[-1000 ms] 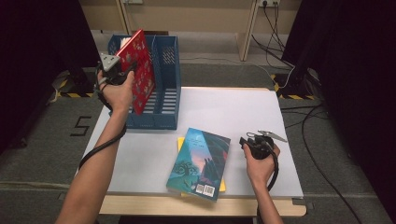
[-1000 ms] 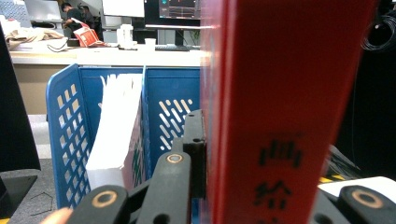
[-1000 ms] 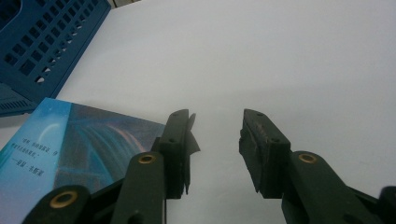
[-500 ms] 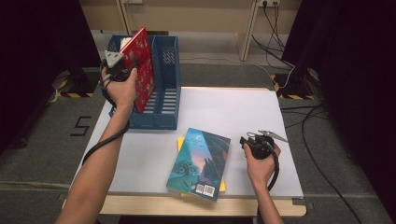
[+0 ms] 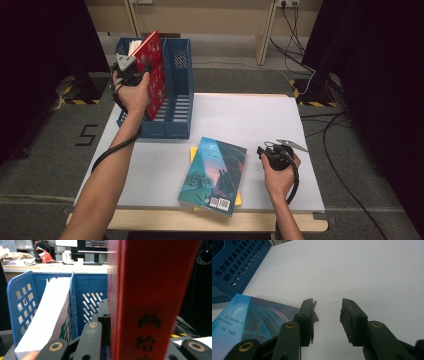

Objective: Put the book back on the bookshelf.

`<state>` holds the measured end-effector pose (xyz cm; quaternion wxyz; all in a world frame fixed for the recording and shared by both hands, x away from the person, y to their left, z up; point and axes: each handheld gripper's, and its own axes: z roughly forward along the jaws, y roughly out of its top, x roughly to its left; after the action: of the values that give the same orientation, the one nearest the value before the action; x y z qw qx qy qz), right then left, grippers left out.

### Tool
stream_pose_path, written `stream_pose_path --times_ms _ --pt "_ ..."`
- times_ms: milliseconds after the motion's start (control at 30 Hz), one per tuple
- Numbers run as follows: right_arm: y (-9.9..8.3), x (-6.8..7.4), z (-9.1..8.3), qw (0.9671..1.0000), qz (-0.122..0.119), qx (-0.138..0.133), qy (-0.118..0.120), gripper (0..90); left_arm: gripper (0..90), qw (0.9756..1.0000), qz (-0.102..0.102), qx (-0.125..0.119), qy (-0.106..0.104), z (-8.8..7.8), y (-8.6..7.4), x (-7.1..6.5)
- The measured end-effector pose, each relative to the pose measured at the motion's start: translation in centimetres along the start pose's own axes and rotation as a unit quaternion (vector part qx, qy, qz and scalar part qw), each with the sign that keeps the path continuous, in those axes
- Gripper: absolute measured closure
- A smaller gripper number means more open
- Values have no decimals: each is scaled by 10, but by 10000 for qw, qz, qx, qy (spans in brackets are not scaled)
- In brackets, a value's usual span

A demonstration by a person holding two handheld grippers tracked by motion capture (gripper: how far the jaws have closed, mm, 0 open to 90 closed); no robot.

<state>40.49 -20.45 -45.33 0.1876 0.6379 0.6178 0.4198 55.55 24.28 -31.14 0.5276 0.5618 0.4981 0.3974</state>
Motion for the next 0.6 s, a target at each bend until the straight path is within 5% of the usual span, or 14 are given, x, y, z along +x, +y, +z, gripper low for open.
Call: stream_pose_path --times_ms 600 --pt "1 1 0 10000 78 3 17 628 789 9999 93 62 5 17 -13 -4"
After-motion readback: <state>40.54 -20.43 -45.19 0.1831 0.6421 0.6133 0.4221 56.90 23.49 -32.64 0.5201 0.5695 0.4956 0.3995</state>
